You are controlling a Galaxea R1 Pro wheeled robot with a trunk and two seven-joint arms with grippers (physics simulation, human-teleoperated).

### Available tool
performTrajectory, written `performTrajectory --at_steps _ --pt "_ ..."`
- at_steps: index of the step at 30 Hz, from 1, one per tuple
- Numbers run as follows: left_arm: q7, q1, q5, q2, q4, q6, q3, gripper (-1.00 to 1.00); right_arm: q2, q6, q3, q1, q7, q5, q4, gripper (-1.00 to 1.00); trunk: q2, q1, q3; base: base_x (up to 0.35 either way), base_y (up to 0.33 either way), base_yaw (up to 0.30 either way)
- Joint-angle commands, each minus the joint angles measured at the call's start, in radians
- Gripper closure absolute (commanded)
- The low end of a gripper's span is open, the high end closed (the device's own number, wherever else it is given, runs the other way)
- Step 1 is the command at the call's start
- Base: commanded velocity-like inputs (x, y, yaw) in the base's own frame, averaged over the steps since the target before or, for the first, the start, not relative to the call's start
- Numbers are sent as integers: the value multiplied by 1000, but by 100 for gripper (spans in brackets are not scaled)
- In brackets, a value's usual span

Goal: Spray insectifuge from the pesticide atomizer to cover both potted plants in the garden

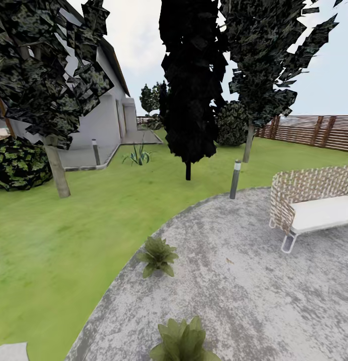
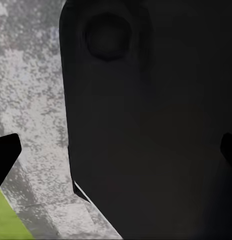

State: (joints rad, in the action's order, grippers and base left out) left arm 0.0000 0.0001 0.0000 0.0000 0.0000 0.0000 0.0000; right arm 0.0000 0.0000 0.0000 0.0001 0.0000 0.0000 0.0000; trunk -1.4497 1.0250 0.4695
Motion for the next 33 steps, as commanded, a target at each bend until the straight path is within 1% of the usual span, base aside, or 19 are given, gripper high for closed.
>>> performTrajectory --at_steps 1,3,4,5,6,7,10,13,17,21,30,33 --pt "-6 -6 6 6 -6 -6 6 -100 -6 -6 -4 -6 -4 0 -6 -100 0 0 0 0 0 0" --pt "-4 -18 4 17 -17 -17 4 -100 -13 -17 -2 -17 -4 -1 -17 -100 0 0 0 0 0 0" --pt "-4 -23 4 23 -23 -23 4 -100 -13 -23 -2 -23 -4 -1 -23 -100 0 0 0 0 0 0" --pt "-4 -29 3 28 -28 -28 3 -100 -8 -28 -1 -29 -4 -1 -29 -100 0 0 0 0 0 0" --pt "-3 -35 4 23 -34 -34 2 -100 -2 -34 0 -35 -3 -2 -34 -100 0 0 0 0 0 0" --pt "-3 -29 5 17 -28 -28 2 -100 4 -39 0 -34 -2 -2 -40 -100 0 0 0 0 0 0" --pt "-3 -12 8 1 -11 -11 4 -100 20 -22 -1 -34 -2 -1 -52 -100 0 0 0 0 0 0" --pt "-4 6 9 -16 6 6 3 -100 37 -5 -4 -35 -1 -3 -40 -100 0 0 0 0 0 0" --pt "-7 20 10 -13 -2 28 0 -100 60 17 -4 -35 1 -4 -39 -100 0 0 0 0 0 0" --pt "-12 21 10 -8 -25 37 1 -100 60 20 -6 -35 -1 -3 -44 -100 0 0 0 0 0 36" --pt "-10 17 5 -2 -76 37 -2 -100 56 18 -8 -35 -4 -2 -81 -100 0 0 1 0 0 235" --pt "-5 14 -1 9 -84 37 -4 -100 56 7 -8 -35 -5 -2 -82 -100 0 0 1 0 0 258"
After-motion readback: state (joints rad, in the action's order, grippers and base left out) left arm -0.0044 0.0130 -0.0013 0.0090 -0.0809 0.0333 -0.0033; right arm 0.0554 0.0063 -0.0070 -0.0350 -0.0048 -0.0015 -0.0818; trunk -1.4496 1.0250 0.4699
